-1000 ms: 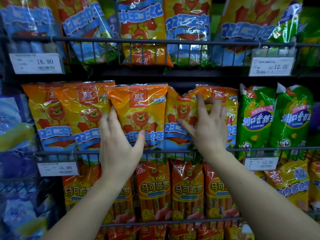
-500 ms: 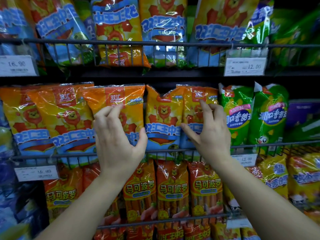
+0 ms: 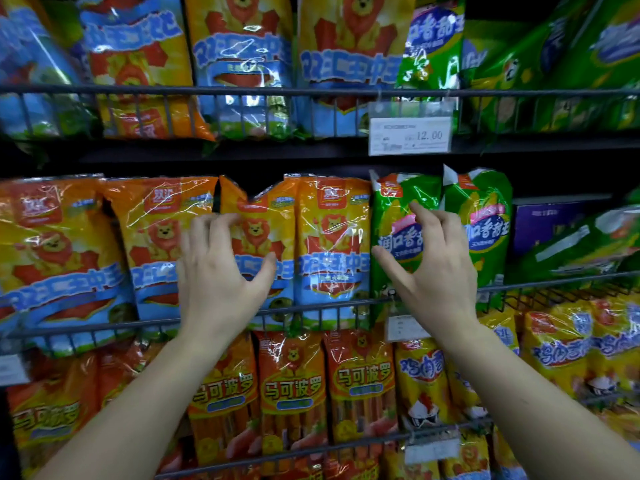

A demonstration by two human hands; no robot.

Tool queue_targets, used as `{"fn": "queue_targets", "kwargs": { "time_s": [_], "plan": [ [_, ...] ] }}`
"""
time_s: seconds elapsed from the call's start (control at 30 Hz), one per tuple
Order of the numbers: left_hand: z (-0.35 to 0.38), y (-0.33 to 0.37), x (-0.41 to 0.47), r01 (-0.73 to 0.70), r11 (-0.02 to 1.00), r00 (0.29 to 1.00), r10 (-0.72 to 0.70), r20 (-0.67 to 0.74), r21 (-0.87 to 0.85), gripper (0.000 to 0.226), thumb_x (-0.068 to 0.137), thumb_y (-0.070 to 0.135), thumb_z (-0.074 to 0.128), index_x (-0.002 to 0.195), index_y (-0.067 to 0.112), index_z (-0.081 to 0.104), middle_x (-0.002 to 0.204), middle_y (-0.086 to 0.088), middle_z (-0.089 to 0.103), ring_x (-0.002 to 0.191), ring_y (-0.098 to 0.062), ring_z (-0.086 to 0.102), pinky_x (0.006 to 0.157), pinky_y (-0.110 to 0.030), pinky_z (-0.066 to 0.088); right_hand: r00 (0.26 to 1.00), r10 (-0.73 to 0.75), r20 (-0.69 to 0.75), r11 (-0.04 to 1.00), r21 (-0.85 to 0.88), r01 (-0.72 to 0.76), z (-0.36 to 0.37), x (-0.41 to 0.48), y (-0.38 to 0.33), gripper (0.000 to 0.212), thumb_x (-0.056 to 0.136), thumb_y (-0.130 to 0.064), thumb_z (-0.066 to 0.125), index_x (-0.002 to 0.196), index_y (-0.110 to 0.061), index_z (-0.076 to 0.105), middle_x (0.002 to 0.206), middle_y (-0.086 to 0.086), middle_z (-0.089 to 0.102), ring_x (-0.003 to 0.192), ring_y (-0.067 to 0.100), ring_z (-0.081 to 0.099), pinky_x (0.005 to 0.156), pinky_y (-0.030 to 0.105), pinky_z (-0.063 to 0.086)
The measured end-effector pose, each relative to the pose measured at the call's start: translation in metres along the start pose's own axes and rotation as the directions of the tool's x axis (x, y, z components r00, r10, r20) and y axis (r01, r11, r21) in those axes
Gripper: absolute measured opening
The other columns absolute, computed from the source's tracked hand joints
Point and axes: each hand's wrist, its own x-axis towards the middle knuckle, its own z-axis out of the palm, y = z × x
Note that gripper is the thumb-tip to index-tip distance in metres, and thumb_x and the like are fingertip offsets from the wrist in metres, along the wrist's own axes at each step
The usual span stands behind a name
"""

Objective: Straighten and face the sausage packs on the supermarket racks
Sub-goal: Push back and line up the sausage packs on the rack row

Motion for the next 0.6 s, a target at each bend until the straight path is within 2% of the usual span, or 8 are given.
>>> {"fn": "queue_targets", "kwargs": {
  "time_s": [0.13, 0.3, 0.4, 0.47, 0.6],
  "plan": [
    [0.013, 0.016, 0.005, -0.043, 0.997, 0.999, 0.044, 0.018, -0.065, 0.057, 0.081, 0.034, 0.075, 0.126, 0.010, 0.050, 0.121, -0.009, 0.043, 0.117, -0.027, 0.043, 0.095, -0.040, 0.042, 1.000, 0.002, 0.013, 1.000, 0.007, -0.002, -0.009, 0.001, 0.018, 0.070, 0.087, -0.057, 0.062, 0.140, -0.013, 0.049, 0.124, 0.008, 0.051, 0.115, 0.021, 0.048, 0.072, 0.036, 0.052],
    [0.019, 0.034, 0.010, -0.001, 0.999, 0.999, -0.001, -0.039, -0.053, 0.056, 0.081, 0.035, 0.074, 0.125, 0.011, 0.051, 0.119, -0.010, 0.044, 0.115, -0.029, 0.044, 0.093, -0.038, 0.041, 0.999, -0.012, 0.045, 1.000, 0.025, 0.011, -0.019, 0.005, 0.036, 0.069, 0.086, -0.058, 0.060, 0.138, -0.012, 0.050, 0.124, 0.010, 0.053, 0.113, 0.022, 0.049, 0.071, 0.036, 0.053],
    [0.021, 0.046, 0.008, -0.040, 0.999, 0.997, 0.037, -0.066, -0.036, 0.053, 0.082, 0.036, 0.073, 0.123, 0.010, 0.052, 0.117, -0.009, 0.046, 0.114, -0.027, 0.044, 0.090, -0.035, 0.041, 0.998, -0.029, 0.057, 0.999, 0.039, 0.027, -0.023, 0.007, 0.045, 0.068, 0.086, -0.056, 0.061, 0.137, -0.012, 0.051, 0.123, 0.010, 0.054, 0.111, 0.025, 0.053, 0.069, 0.036, 0.054],
    [0.025, 0.059, 0.007, -0.075, 0.995, 0.996, 0.072, -0.046, -0.070, 0.051, 0.082, 0.037, 0.068, 0.122, 0.010, 0.053, 0.117, -0.007, 0.046, 0.114, -0.024, 0.044, 0.092, -0.034, 0.042, 0.997, -0.036, 0.064, 0.998, 0.053, 0.033, -0.026, 0.008, 0.051, 0.068, 0.086, -0.055, 0.064, 0.136, -0.012, 0.051, 0.123, 0.010, 0.054, 0.111, 0.026, 0.054, 0.068, 0.037, 0.055],
    [0.036, 0.081, 0.009, -0.131, 0.988, 0.990, 0.135, 0.044, -0.082, 0.052, 0.081, 0.036, 0.064, 0.124, 0.008, 0.053, 0.120, -0.008, 0.047, 0.116, -0.024, 0.045, 0.096, -0.026, 0.035, 0.994, -0.040, 0.097, 0.996, 0.081, 0.032, -0.029, 0.010, 0.060, 0.068, 0.086, -0.054, 0.065, 0.138, -0.013, 0.050, 0.128, 0.009, 0.053, 0.115, 0.027, 0.054, 0.069, 0.038, 0.056]
  ]
}}
